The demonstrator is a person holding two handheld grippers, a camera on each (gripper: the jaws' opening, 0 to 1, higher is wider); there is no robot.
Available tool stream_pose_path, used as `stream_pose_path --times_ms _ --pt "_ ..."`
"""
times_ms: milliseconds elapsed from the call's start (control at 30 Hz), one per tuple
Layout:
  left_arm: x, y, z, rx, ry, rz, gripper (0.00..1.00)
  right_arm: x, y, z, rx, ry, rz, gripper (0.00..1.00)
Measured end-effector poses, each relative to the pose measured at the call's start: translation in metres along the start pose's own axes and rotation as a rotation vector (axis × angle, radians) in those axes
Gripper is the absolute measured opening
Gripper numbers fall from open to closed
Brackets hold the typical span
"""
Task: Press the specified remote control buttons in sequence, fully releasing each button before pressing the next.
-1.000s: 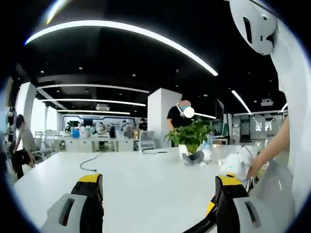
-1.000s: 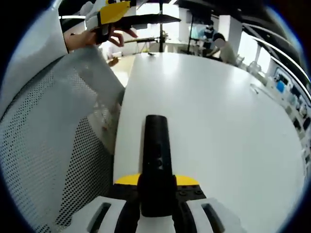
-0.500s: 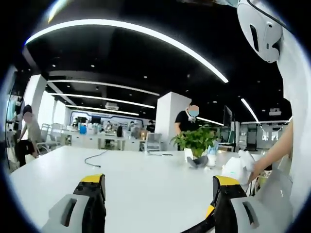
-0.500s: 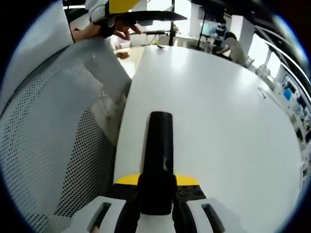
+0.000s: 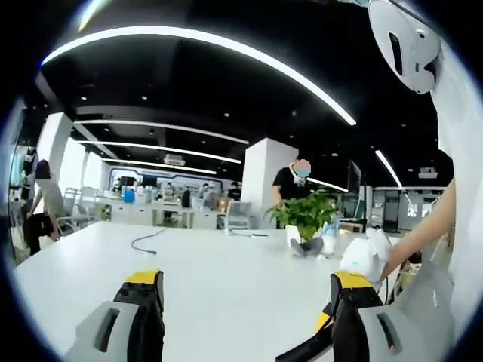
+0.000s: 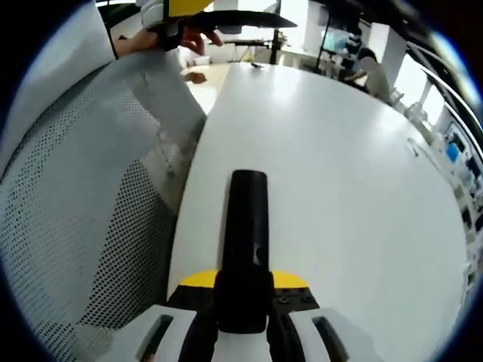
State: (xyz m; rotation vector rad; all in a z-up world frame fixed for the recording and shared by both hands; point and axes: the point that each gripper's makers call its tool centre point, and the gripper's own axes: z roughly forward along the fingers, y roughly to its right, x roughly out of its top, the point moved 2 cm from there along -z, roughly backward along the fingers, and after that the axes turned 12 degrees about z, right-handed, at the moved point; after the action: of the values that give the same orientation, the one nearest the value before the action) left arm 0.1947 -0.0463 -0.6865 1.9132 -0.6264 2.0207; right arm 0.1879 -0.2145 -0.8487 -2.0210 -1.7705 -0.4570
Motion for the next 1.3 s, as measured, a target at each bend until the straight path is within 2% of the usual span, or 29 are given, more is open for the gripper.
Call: stream_pose_path --times_ms 367,867,1300 --pt "-0.009 0.004 0.0 -0.018 -0.055 -0.004 0.94 0.002 0.018 -0.001 -0.008 -0.007 0.02 0.21" --pt "-0.01 0.005 -0.002 -0.02 -0.054 0.023 0.94 0.006 0.042 -0.001 -0.017 -0.002 0.028 0.21" --pt "-0.015 0.007 -0.002 -0.032 -0.089 0.053 0.92 0.007 0.059 -0.002 -0.011 -0.009 0.025 0.21"
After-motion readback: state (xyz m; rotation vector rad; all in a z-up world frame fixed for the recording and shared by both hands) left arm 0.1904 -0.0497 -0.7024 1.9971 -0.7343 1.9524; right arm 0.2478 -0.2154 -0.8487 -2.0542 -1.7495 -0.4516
